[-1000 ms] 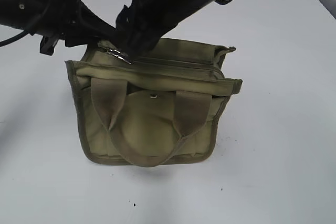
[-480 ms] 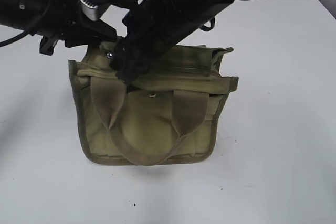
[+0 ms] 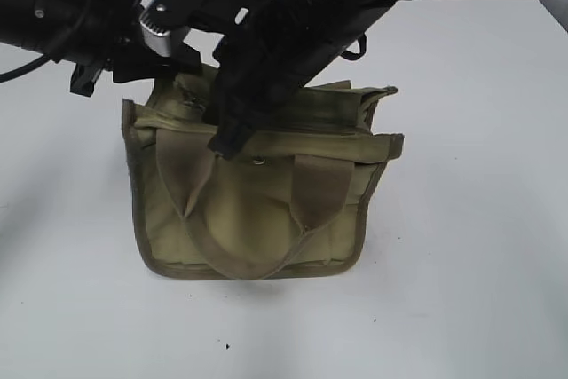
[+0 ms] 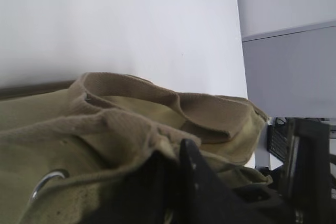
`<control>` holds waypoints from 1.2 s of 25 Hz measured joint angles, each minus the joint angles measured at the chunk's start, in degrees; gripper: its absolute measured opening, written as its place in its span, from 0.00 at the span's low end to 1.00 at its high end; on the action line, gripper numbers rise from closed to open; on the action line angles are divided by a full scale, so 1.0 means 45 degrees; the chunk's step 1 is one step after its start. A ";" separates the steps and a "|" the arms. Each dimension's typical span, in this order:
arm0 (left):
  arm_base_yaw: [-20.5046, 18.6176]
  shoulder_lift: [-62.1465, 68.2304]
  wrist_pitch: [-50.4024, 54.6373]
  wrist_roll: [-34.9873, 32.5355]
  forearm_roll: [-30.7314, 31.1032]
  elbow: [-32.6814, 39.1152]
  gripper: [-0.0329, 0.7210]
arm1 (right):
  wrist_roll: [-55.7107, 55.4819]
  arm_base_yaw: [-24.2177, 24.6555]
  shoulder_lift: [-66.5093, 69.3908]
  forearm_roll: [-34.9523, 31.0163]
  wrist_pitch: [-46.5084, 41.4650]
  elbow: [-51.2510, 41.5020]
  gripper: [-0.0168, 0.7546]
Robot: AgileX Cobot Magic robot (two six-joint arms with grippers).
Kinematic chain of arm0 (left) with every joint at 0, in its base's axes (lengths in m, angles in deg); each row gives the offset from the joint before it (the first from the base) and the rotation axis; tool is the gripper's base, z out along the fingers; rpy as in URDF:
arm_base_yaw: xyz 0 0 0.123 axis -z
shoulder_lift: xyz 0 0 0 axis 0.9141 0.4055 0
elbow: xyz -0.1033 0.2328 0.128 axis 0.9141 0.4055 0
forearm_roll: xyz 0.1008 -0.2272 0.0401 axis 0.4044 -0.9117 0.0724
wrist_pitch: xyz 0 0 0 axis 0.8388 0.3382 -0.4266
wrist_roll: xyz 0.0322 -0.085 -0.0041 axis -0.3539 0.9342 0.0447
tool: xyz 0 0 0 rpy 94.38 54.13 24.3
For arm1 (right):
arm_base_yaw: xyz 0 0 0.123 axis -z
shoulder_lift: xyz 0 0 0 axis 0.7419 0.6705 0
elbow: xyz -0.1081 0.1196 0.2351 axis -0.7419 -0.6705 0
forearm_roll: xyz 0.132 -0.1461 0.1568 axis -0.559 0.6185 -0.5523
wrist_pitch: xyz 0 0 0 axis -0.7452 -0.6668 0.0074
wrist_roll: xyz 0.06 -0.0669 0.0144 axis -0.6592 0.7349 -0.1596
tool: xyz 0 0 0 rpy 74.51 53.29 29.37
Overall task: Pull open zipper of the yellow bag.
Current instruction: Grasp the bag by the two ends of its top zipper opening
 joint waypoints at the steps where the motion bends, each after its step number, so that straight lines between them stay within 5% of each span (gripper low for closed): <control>1: 0.0000 0.0000 0.0030 0.0000 -0.0010 0.0000 0.08 | -0.0098 0.0000 -0.0064 0.0137 -0.0132 0.0000 0.02; 11: 0.0015 0.0000 0.0260 0.0000 -0.0454 -0.0004 0.08 | -0.3647 0.1230 -0.1811 0.2536 -0.3922 -0.0037 0.02; 19: 0.0015 0.0000 0.0283 0.0000 -0.0455 -0.0014 0.08 | -0.5143 0.4036 -0.2225 0.2301 -0.7527 -0.0123 0.02; 24: 0.0015 0.0000 0.0239 0.0000 -0.0455 -0.0014 0.08 | -0.5337 0.4368 -0.2225 0.0798 -0.7718 -0.0123 0.04; 27: 0.0015 -0.0097 0.0239 0.0000 -0.0319 -0.0014 0.12 | -0.5962 0.4368 -0.2393 -0.0113 -0.7730 -0.0123 0.22; 30: 0.0015 -0.0754 0.0229 0.0000 0.0346 -0.0014 0.30 | -0.7046 0.4368 -0.2914 -0.0011 -0.7730 -0.0216 0.51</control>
